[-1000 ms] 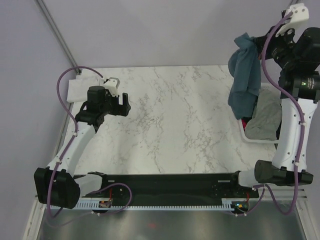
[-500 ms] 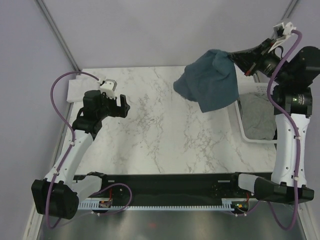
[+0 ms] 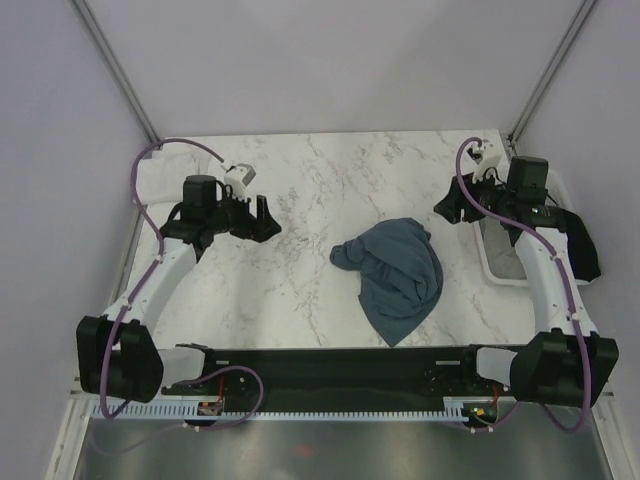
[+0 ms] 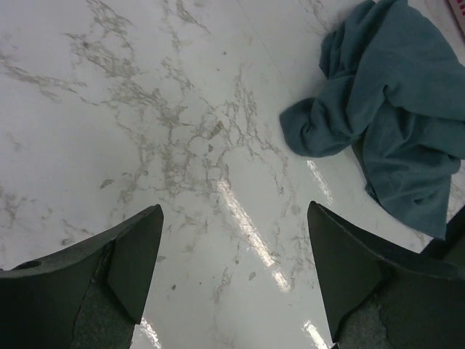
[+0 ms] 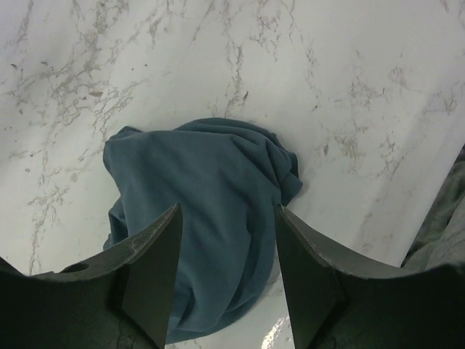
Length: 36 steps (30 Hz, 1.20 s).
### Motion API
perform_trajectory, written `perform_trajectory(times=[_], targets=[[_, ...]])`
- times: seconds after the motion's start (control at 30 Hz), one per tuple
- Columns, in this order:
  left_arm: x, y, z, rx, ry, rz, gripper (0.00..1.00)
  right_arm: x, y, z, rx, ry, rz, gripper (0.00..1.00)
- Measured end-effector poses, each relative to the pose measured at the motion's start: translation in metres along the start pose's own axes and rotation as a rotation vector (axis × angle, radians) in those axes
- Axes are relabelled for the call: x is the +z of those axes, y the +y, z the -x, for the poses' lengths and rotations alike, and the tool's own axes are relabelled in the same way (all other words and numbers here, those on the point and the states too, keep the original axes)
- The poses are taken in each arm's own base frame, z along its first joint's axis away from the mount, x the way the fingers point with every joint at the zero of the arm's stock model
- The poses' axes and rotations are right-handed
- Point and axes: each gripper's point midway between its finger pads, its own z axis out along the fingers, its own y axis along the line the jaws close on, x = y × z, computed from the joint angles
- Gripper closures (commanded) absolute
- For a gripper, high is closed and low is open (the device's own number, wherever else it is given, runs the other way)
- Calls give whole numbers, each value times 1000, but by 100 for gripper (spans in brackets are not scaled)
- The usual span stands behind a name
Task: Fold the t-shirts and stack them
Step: Move the tshirt to the center of the board
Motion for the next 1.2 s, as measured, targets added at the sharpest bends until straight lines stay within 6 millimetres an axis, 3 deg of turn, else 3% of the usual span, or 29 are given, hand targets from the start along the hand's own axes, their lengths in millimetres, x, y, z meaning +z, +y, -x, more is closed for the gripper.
perform_trajectory(times=[0.1,0.2,0.37,0.47,0.57,0.6,0.67,0.7,0.73,0.83,0.93,1.07,1.2], targets=[[20,-9,-10,-49,86,-95,12,-4,15,10,-53,-41,27,39],[39,-20,-10,-84,151,-186,14,12,17,6,-42,-33,63,41],[61,-34,-14,-149,220,-309,16,74,-4,-42,97,140,104,43],[58,-39,-23,-179,255,-332,14,107,-12,-71,173,246,126,43],[50,-43,-21,-171,243,-337,12,130,-13,-85,210,308,142,43],[45,-46,-19,-163,232,-338,12,137,-12,-84,209,317,148,43],[35,-51,-14,-147,209,-339,12,149,-9,-81,200,324,161,53],[30,-53,-10,-136,194,-340,12,154,-6,-79,192,324,169,63],[25,-55,-6,-125,178,-341,12,158,-2,-77,180,324,178,81],[16,-59,1,-99,144,-335,12,165,11,-76,150,332,201,97],[14,-57,1,-88,138,-319,12,168,24,-71,107,343,215,100],[14,-50,-2,-88,139,-283,12,172,52,-47,27,329,246,100],[5,-35,2,-86,89,-223,12,168,102,2,-93,268,302,100]])
